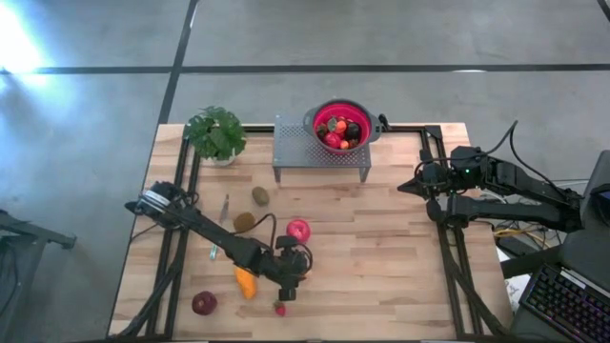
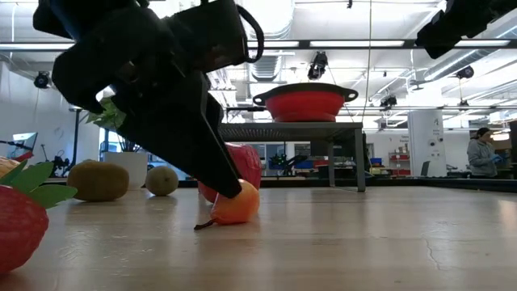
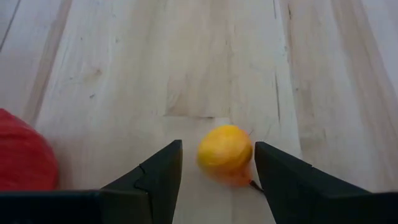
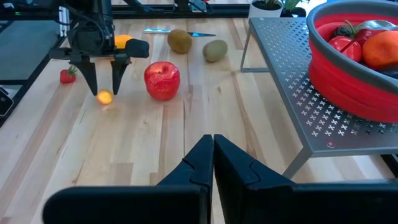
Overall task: Pick & Place Fruit
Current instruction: Put the peach into the strainer bowl on the shelf
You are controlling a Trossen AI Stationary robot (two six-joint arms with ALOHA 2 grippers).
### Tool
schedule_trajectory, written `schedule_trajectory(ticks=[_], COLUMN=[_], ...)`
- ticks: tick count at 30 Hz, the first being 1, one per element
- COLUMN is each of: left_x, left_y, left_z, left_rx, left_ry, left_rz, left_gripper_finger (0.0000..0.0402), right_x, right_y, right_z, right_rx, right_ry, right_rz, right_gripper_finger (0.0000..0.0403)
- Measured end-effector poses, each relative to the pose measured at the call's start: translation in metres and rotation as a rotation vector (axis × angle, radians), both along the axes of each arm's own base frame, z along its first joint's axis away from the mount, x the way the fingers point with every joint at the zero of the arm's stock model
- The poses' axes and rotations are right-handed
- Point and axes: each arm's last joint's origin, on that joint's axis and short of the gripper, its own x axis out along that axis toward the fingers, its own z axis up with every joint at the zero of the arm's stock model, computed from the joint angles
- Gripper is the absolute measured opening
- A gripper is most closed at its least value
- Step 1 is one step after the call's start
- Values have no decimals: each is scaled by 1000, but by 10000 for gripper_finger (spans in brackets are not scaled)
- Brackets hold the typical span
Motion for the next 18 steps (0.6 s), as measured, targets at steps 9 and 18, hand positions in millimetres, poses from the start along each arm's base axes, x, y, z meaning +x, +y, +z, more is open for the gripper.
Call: schedule_trajectory(ticks=[9, 18], left_x=[2, 10], left_y=[-1, -6], left_z=[-12, -23], left_rx=[11, 4], left_ry=[5, 11], left_rz=[-16, -41], left_gripper_finger=[206, 199], right_x=[0, 0], right_y=[0, 0], right_z=[0, 0], right_rx=[2, 2], right_ry=[0, 0], right_rz=[-1, -1], right_gripper_finger=[8, 8])
